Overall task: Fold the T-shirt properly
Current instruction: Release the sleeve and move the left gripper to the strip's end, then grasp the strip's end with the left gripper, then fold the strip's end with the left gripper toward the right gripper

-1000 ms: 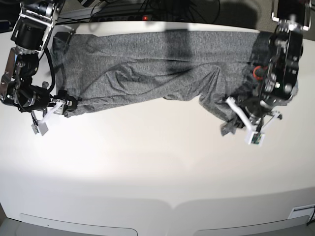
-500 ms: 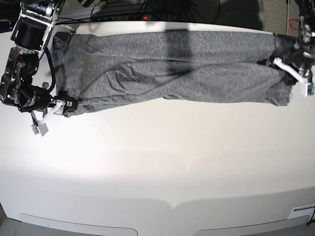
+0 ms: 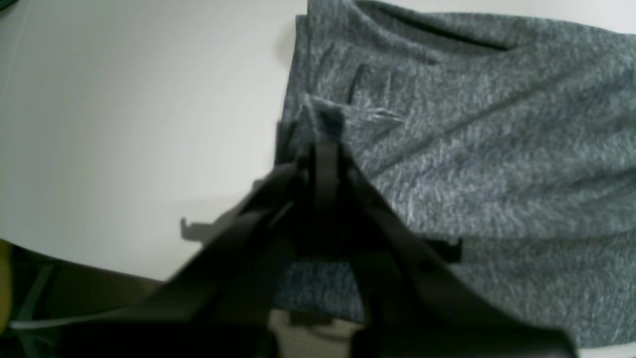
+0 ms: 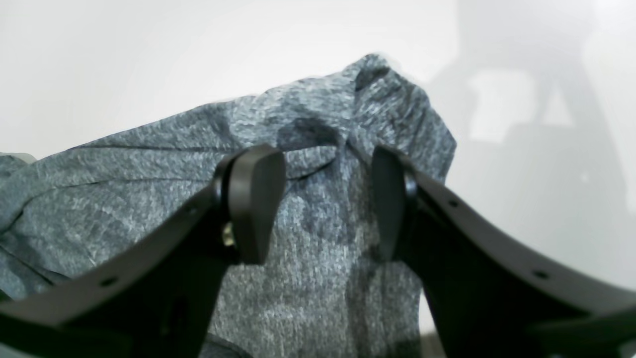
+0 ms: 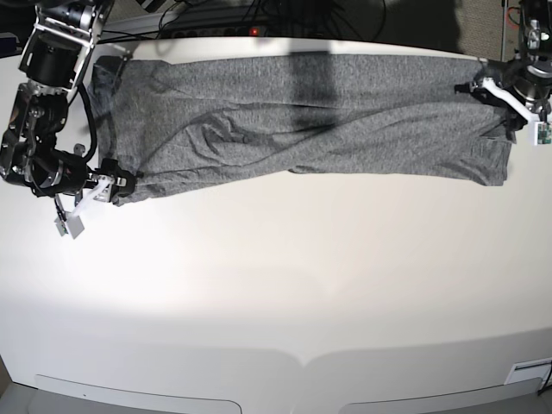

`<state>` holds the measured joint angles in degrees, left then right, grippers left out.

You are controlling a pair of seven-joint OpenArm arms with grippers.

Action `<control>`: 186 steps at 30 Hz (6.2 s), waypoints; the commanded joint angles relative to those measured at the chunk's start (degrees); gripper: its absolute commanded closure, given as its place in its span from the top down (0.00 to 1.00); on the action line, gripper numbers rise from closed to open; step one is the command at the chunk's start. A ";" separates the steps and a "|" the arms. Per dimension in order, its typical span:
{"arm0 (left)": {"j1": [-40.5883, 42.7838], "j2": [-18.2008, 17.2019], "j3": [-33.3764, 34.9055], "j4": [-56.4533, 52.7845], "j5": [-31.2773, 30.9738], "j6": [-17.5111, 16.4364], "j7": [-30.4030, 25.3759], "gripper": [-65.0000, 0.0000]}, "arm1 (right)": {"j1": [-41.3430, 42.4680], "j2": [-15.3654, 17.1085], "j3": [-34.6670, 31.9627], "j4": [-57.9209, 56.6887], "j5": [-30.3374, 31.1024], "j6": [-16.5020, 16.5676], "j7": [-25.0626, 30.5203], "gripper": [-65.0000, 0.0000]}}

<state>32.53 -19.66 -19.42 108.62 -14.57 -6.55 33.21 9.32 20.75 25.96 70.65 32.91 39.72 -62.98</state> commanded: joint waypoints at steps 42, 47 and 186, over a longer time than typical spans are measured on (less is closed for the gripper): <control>-18.69 -19.74 -0.48 -45.90 -40.54 -33.45 10.51 0.41 | 1.11 0.98 0.28 0.96 0.48 0.28 -1.11 0.49; -19.23 -19.69 -0.46 -46.77 -45.68 -33.45 14.56 0.38 | 1.14 0.98 0.28 0.96 0.48 0.28 -1.11 0.49; -24.30 -4.61 38.99 4.13 -13.68 -7.52 5.62 0.41 | 1.14 -5.70 0.17 0.96 -2.89 0.28 1.49 0.49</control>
<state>8.75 -24.10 19.81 112.07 -27.88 -13.93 40.29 9.56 14.44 26.11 70.87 30.11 39.75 -61.32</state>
